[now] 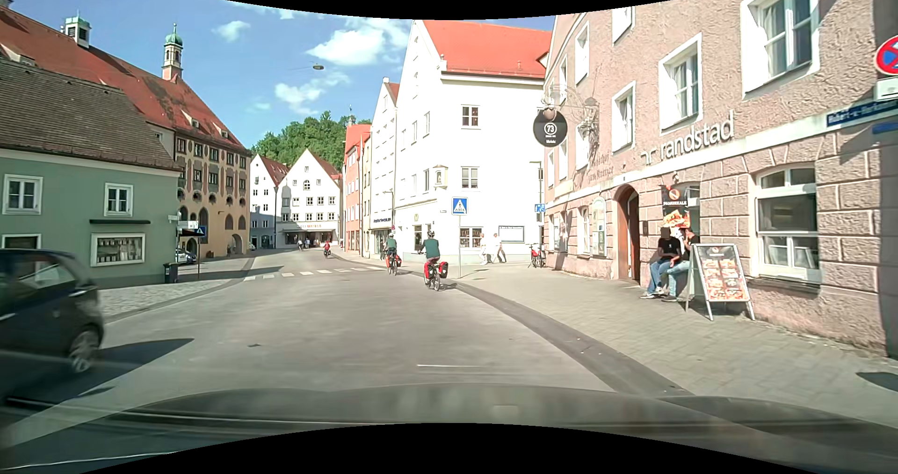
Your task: Follow the waypoints while adhering to traffic rules and regulations
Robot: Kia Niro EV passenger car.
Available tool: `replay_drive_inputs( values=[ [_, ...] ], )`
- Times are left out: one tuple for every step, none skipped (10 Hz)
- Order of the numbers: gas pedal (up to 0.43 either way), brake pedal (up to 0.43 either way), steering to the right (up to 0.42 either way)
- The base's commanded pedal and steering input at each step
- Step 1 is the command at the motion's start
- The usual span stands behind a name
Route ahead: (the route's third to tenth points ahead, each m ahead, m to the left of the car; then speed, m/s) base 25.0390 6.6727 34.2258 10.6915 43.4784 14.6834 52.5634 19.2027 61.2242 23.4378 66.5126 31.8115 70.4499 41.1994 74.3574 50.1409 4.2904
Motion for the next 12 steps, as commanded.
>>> replay_drive_inputs(
  values=[
    [0.067, 0.006, -0.054],
    [0.067, 0.006, -0.059],
    [0.067, 0.006, -0.063],
    [0.020, 0.006, -0.068],
    [0.000, 0.006, -0.074],
    [0.000, 0.006, -0.080],
    [0.000, 0.006, -0.087],
    [0.000, 0.006, -0.090],
    [0.000, 0.006, -0.092],
    [0.000, 0.006, -0.096],
    [0.000, 0.006, -0.098],
    [0.000, 0.006, -0.098]
  ],
)
